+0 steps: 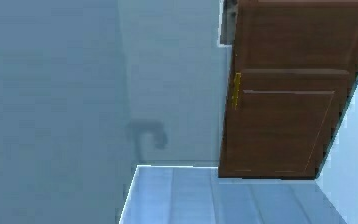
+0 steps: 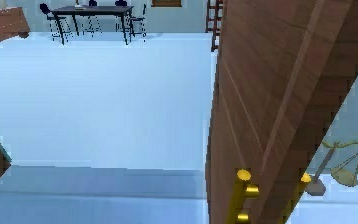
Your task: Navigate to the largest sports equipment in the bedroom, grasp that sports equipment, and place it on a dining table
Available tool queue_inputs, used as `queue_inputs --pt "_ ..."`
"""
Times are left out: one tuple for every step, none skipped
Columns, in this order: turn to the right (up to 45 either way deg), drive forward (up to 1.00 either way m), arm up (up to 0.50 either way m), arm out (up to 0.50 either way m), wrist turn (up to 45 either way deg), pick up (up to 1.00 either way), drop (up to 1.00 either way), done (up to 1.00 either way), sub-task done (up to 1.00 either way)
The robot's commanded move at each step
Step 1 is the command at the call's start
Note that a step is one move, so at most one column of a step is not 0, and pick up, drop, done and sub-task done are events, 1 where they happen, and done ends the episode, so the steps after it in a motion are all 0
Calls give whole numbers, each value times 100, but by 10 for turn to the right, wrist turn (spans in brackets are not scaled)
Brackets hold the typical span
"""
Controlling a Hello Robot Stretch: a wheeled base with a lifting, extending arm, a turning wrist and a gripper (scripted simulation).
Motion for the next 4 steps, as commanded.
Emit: queue_inputs --pt "30 0 0 0 0 0 0 0 0" --pt "0 15 0 0 0 0 0 0 0" --pt "450 0 0 0 0 0 0 0 0" --pt "360 0 0 0 0 0 0 0 0"
